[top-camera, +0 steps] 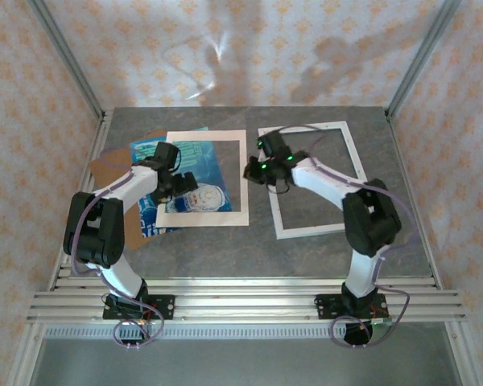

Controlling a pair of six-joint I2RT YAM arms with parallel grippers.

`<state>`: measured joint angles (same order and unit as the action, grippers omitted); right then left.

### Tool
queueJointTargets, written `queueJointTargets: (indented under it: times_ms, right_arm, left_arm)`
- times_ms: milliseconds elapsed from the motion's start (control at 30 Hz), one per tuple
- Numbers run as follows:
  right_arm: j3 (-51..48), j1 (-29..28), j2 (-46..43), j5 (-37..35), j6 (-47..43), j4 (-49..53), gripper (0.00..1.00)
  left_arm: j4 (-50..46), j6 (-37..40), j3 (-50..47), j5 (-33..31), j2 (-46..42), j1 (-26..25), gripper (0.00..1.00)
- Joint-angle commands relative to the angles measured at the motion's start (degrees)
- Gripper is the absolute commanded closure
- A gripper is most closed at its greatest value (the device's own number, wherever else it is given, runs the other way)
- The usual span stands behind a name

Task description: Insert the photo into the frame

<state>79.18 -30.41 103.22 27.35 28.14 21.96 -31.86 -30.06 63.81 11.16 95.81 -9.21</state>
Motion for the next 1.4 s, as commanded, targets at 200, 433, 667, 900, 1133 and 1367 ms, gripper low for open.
queueJointTargets:
  times_ms: [200,433,667,900,1133,1367]
  right_arm:
    - [11.2,18.6,-17.7,-7.0,-14.6,28.3,1.0]
    - [11.0,33.6,-28.7,-6.8,-15.0,26.7,1.0]
    - [16.2,38.8,-26.8,-4.1,-16.0,27.8,1.0]
    - [20.2,39.0,-25.5,-2.5,-16.5,28.5,1.0]
    - [21.1,39.1,-25.7,1.7,-14.2,26.7,1.0]
    - [21.0,38.8,-25.0,11.0,-9.6,21.8,1.0]
  left_arm:
    - [-3.5,-2.3,13.5,-3.6,0.1,-12.6,0.02]
    - [-1.9,-5.3,22.9,-4.5,10.8,-21.5,0.03]
    - [-5.2,-8.5,36.1,-5.1,25.3,-29.7,0.04]
    - [-9.0,-10.6,46.1,-7.1,34.8,-32.0,0.05]
    - [-12.3,-9.1,48.4,-8.5,37.5,-32.1,0.2]
    - [-11.7,-7.6,43.5,-9.4,35.4,-31.5,0.38]
